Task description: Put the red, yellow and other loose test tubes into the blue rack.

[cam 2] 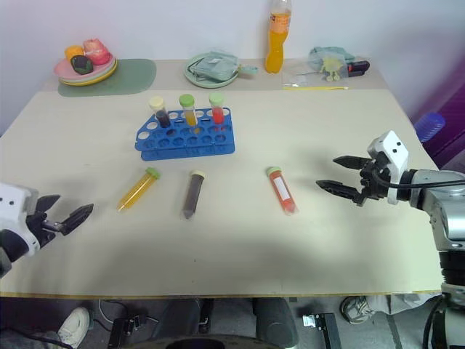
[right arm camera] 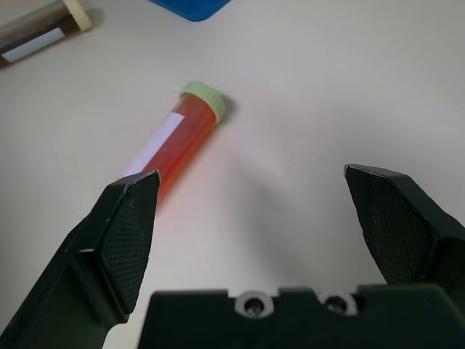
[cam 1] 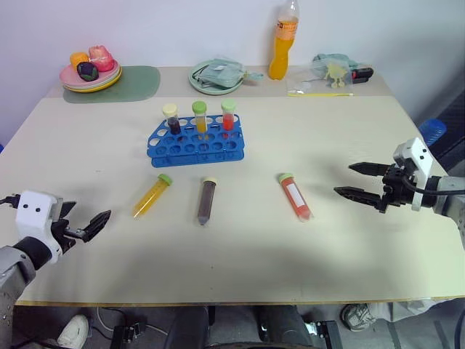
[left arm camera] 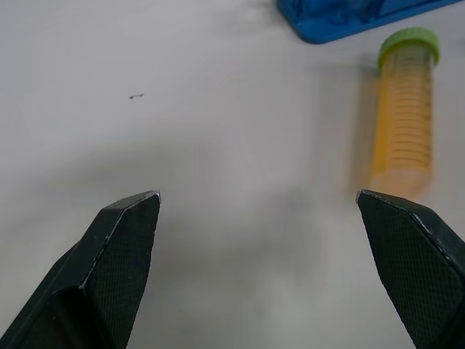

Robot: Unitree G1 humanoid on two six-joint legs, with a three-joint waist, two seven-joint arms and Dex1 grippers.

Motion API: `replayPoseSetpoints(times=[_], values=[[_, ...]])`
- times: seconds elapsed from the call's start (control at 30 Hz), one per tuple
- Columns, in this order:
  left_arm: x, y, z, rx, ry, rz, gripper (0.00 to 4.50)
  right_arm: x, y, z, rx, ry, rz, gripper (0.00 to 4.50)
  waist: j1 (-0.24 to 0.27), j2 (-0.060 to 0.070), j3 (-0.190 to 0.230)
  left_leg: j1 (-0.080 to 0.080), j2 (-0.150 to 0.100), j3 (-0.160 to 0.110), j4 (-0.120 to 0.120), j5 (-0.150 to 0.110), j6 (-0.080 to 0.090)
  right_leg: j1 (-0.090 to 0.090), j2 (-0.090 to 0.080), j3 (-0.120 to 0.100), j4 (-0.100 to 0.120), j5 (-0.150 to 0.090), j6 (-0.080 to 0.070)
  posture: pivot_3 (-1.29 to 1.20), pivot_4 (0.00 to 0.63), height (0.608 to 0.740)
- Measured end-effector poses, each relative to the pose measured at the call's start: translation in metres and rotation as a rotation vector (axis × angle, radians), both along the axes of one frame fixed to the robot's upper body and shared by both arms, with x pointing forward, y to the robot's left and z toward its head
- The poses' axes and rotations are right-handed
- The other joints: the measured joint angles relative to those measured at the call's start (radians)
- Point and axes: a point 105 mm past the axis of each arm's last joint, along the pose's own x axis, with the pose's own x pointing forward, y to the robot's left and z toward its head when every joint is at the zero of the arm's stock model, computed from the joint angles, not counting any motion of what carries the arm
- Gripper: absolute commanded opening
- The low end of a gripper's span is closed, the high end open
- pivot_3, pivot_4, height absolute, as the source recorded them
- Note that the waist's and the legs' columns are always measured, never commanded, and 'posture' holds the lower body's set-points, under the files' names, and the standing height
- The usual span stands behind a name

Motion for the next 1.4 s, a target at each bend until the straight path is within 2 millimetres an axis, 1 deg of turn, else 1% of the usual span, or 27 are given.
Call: replayPoseSetpoints(times=[0.17, 0.27, 0.4, 0.57, 0.7, 0.8, 0.83, 0.97, 1.03, 1.07, 1.13, 1.2, 1.3, 1.4], values=[[-0.006, -0.003, -0.001, -0.004, -0.012, 0.020, 4.44, 0.011, 0.007, -0.003, 0.006, 0.001, 0.015, 4.50, -0.003, 0.001, 0.000, 0.000, 0.000, 0.001, 0.000, 0.000, 0.000, 0.000, 0.000, 0.000, 0.000, 0.000, 0.000, 0.00, 0.150, 0.729], [-0.007, -0.005, 0.000, -0.017, -0.025, 0.026, 4.44, 0.017, 0.009, 0.001, -0.012, -0.021, 0.015, 4.50, 0.000, 0.001, 0.000, 0.000, 0.000, 0.000, 0.000, 0.000, 0.000, 0.000, 0.000, 0.000, 0.000, 0.000, 0.000, 0.00, 0.150, 0.729], [-0.006, -0.005, 0.001, -0.015, -0.034, 0.034, 4.44, 0.020, 0.008, 0.001, -0.032, -0.028, -0.002, 4.50, 0.004, 0.001, 0.000, 0.000, -0.001, 0.000, 0.001, 0.000, 0.000, 0.000, 0.000, 0.000, 0.000, 0.000, 0.000, 0.00, 0.150, 0.729], [0.003, -0.023, 0.007, -0.022, -0.065, -0.031, 4.44, 0.020, 0.013, 0.004, -0.045, -0.014, -0.039, 4.50, 0.001, 0.001, 0.000, 0.000, 0.000, 0.000, 0.001, 0.000, 0.000, 0.000, 0.000, 0.000, 0.001, 0.000, 0.000, 0.00, 0.150, 0.729], [0.011, -0.047, 0.004, -0.038, -0.059, -0.131, 4.44, 0.015, 0.022, 0.014, -0.086, 0.002, -0.055, 4.50, 0.001, 0.002, 0.000, 0.000, 0.000, 0.000, 0.001, 0.000, 0.000, 0.000, 0.000, 0.000, 0.001, 0.000, 0.000, 0.00, 0.150, 0.729], [0.017, -0.068, 0.005, -0.038, -0.049, -0.240, 4.44, 0.007, 0.029, 0.019, -0.166, 0.040, -0.067, 4.50, 0.001, 0.002, 0.000, 0.000, 0.000, 0.000, 0.001, 0.000, 0.000, 0.000, 0.000, 0.000, 0.001, 0.000, 0.000, 0.00, 0.150, 0.729], [0.019, -0.075, 0.006, -0.034, -0.047, -0.280, 4.44, 0.005, 0.034, 0.019, -0.177, 0.066, -0.075, 4.50, 0.001, 0.002, 0.000, 0.000, 0.000, 0.000, 0.001, 0.000, 0.000, 0.000, 0.000, 0.000, 0.001, 0.000, 0.000, 0.00, 0.150, 0.729], [0.027, -0.106, 0.019, -0.028, -0.070, -0.453, 4.44, -0.003, 0.069, 0.022, -0.203, 0.178, -0.103, 4.50, -0.003, 0.002, 0.000, -0.001, 0.000, 0.000, 0.002, 0.000, 0.000, 0.000, 0.001, 0.000, 0.001, 0.000, -0.001, 0.00, 0.150, 0.729], [0.027, -0.116, 0.018, -0.023, -0.057, -0.518, 4.44, -0.002, 0.081, 0.013, -0.231, 0.240, -0.180, 4.50, -0.003, 0.002, 0.000, -0.001, 0.000, 0.000, 0.001, 0.000, 0.000, -0.001, 0.001, 0.000, 0.001, 0.000, 0.000, 0.00, 0.150, 0.729], [0.026, -0.125, 0.018, -0.023, -0.050, -0.564, 4.44, -0.002, 0.086, 0.005, -0.248, 0.270, -0.213, 4.50, -0.001, 0.002, 0.000, -0.003, 0.000, 0.000, 0.002, 0.000, 0.000, -0.003, 0.001, 0.000, 0.001, 0.000, 0.000, 0.00, 0.150, 0.729], [0.020, -0.142, 0.016, -0.026, -0.041, -0.649, 4.44, -0.005, 0.089, -0.009, -0.282, 0.319, -0.239, 4.50, 0.006, 0.002, 0.000, -0.008, -0.001, -0.001, 0.003, 0.000, 0.001, -0.006, 0.000, -0.001, 0.001, 0.001, 0.000, 0.00, 0.150, 0.729], [0.013, -0.156, 0.014, -0.036, -0.031, -0.720, 4.44, -0.007, 0.090, -0.018, -0.302, 0.341, -0.256, 4.50, 0.009, 0.002, 0.000, -0.010, -0.002, 0.000, 0.005, -0.001, 0.003, -0.008, -0.001, 0.000, 0.001, 0.001, 0.000, 0.00, 0.150, 0.729], [0.006, -0.169, 0.013, -0.047, -0.031, -0.775, 4.44, -0.007, 0.092, -0.021, -0.318, 0.334, -0.283, 4.50, 0.003, 0.002, 0.000, -0.010, -0.002, 0.001, 0.005, -0.002, 0.003, -0.008, 0.000, 0.000, 0.001, 0.001, 0.000, 0.00, 0.150, 0.729], [-0.004, -0.181, 0.005, -0.057, -0.001, -0.826, 4.44, -0.004, 0.092, -0.024, -0.318, 0.349, -0.321, 4.50, -0.002, 0.002, 0.000, -0.009, -0.002, 0.001, 0.005, -0.002, 0.003, -0.007, 0.001, 0.000, 0.002, 0.001, 0.000, 0.00, 0.150, 0.729]])
